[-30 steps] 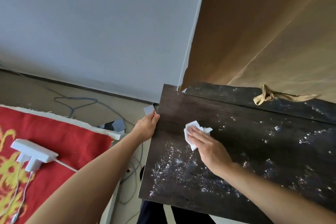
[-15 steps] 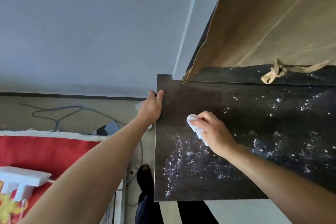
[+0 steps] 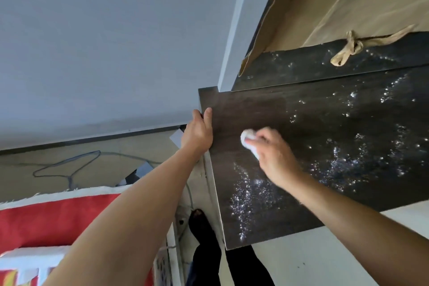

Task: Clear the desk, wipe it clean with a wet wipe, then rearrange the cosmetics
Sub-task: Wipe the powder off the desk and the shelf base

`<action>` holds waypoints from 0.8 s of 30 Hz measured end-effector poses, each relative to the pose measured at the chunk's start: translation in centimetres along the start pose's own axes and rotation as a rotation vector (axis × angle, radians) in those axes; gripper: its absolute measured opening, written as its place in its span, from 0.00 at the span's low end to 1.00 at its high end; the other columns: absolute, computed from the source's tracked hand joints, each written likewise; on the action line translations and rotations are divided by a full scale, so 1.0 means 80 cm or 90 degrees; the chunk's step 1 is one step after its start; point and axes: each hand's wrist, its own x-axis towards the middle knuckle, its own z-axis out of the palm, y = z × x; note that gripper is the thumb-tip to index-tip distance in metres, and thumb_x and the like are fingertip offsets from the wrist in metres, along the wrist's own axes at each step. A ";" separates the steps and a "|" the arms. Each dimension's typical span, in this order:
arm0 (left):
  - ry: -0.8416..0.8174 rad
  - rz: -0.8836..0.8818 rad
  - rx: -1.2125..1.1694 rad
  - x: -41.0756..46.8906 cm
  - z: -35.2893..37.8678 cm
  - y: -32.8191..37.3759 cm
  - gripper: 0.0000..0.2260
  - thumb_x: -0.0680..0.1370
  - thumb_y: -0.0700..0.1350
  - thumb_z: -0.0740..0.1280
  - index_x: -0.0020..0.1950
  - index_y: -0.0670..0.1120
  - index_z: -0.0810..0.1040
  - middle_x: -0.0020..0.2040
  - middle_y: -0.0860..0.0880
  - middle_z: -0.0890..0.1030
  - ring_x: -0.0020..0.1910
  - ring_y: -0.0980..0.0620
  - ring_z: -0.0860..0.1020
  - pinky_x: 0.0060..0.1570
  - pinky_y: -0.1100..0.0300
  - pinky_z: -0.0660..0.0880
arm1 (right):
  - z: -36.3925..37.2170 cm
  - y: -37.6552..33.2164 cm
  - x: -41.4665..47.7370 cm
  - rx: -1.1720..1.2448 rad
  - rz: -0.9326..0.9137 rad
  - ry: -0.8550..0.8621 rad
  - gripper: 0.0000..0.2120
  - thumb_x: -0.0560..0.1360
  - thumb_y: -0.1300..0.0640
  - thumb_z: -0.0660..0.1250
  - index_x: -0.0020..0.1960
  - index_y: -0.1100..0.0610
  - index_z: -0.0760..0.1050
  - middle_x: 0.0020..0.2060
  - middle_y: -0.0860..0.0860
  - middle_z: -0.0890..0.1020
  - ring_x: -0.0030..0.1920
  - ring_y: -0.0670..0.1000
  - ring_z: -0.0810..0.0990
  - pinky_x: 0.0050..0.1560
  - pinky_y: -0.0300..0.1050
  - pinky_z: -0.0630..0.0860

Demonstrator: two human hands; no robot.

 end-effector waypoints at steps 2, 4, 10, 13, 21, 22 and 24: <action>-0.002 0.017 -0.014 0.004 0.001 -0.004 0.22 0.80 0.63 0.43 0.50 0.46 0.63 0.43 0.46 0.75 0.43 0.43 0.75 0.44 0.48 0.71 | 0.006 0.006 0.044 0.007 0.086 0.082 0.17 0.69 0.72 0.63 0.51 0.57 0.82 0.42 0.57 0.76 0.41 0.60 0.75 0.39 0.51 0.76; -0.013 0.028 -0.026 0.007 -0.001 -0.006 0.21 0.80 0.63 0.44 0.50 0.46 0.63 0.44 0.45 0.76 0.43 0.43 0.75 0.44 0.47 0.72 | 0.019 -0.011 0.053 0.029 0.079 0.069 0.18 0.69 0.74 0.66 0.52 0.57 0.81 0.43 0.56 0.76 0.42 0.58 0.74 0.39 0.50 0.76; -0.068 0.053 -0.009 0.009 -0.016 -0.009 0.20 0.80 0.62 0.47 0.49 0.45 0.62 0.38 0.45 0.73 0.41 0.43 0.75 0.40 0.50 0.68 | 0.015 -0.050 -0.042 0.093 -0.165 -0.189 0.22 0.67 0.74 0.67 0.55 0.55 0.78 0.44 0.52 0.76 0.42 0.53 0.71 0.40 0.40 0.71; -0.069 0.069 -0.002 0.013 -0.020 -0.007 0.21 0.81 0.61 0.47 0.48 0.43 0.62 0.37 0.43 0.74 0.40 0.40 0.75 0.42 0.46 0.72 | 0.020 -0.035 0.020 0.044 -0.072 -0.090 0.19 0.69 0.73 0.68 0.55 0.56 0.79 0.42 0.54 0.75 0.41 0.54 0.71 0.37 0.50 0.74; -0.132 0.070 -0.035 0.013 -0.034 -0.008 0.24 0.79 0.65 0.49 0.50 0.43 0.64 0.40 0.41 0.77 0.36 0.39 0.80 0.39 0.40 0.79 | 0.030 -0.064 -0.023 0.058 -0.235 -0.219 0.22 0.69 0.73 0.63 0.57 0.54 0.77 0.47 0.52 0.74 0.43 0.54 0.70 0.42 0.43 0.69; -0.144 0.064 -0.045 0.013 -0.036 -0.006 0.24 0.79 0.65 0.50 0.51 0.43 0.64 0.41 0.41 0.77 0.37 0.39 0.80 0.38 0.41 0.79 | 0.029 -0.061 -0.006 0.047 -0.203 -0.189 0.20 0.70 0.72 0.64 0.57 0.55 0.77 0.46 0.53 0.74 0.43 0.54 0.70 0.41 0.42 0.68; -0.161 0.051 -0.066 0.015 -0.039 -0.005 0.25 0.79 0.65 0.50 0.53 0.42 0.65 0.42 0.40 0.77 0.39 0.40 0.80 0.36 0.44 0.81 | 0.029 -0.059 0.022 0.023 -0.134 -0.119 0.19 0.71 0.71 0.66 0.58 0.55 0.77 0.45 0.54 0.75 0.43 0.54 0.70 0.40 0.43 0.69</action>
